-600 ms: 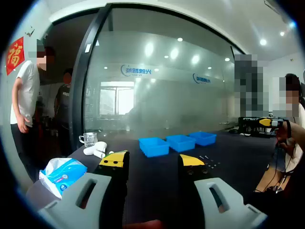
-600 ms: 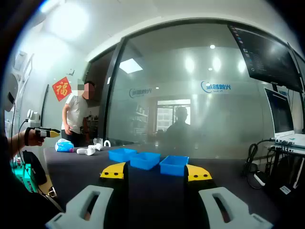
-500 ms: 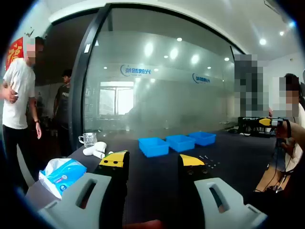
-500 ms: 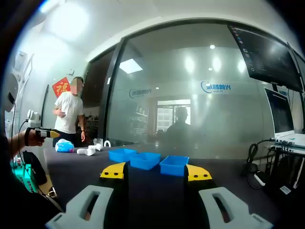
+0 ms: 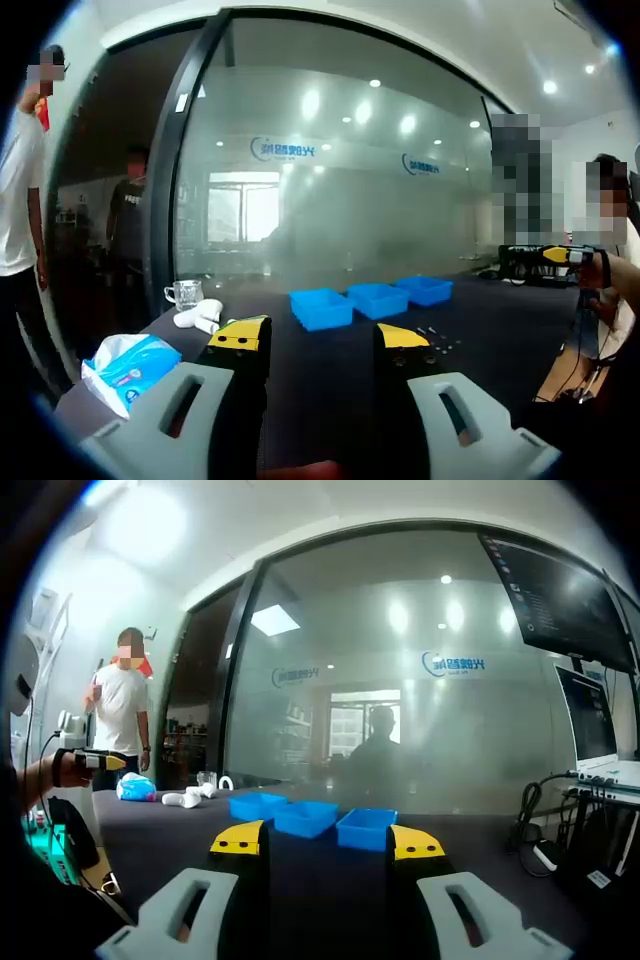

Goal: Sort the screws, nuts, and washers into the corresponding bins

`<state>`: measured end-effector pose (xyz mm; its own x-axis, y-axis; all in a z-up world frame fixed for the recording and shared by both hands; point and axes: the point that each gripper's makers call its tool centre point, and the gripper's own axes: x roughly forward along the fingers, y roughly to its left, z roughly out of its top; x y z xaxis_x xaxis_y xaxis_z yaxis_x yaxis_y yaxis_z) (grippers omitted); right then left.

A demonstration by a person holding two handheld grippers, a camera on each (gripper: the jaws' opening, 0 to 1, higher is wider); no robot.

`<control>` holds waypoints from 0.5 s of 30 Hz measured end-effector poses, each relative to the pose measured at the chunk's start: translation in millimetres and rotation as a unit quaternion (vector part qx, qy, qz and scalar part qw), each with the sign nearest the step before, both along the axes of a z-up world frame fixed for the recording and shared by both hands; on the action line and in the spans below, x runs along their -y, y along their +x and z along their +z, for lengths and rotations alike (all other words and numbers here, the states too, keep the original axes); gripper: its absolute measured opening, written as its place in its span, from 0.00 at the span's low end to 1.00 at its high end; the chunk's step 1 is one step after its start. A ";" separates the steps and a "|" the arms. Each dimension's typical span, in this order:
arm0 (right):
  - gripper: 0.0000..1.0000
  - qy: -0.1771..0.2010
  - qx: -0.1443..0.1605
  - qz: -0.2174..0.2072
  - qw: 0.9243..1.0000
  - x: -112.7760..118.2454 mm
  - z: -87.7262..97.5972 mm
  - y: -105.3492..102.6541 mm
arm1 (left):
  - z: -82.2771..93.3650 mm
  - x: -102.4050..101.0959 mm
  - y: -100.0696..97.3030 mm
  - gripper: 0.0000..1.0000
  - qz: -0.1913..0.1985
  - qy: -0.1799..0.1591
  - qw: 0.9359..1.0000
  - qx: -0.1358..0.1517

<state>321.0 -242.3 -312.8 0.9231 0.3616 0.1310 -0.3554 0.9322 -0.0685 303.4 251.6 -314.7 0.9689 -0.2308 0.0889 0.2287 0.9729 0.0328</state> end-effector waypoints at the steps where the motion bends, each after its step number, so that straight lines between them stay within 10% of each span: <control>1: 0.42 0.000 0.000 0.000 1.000 -0.2 -0.3 0.0 | 0.0 0.0 -0.1 0.40 0.000 0.000 1.000 0.000; 15: 0.42 -0.001 -0.004 -0.001 1.000 1.3 -4.0 2.3 | -0.8 1.4 0.3 0.40 -0.001 0.002 1.000 -0.002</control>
<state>323.2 -243.6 -316.8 0.9246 0.3604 0.1237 -0.3544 0.9326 -0.0679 303.7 250.2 -315.4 0.9690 -0.2325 0.0839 0.2303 0.9725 0.0350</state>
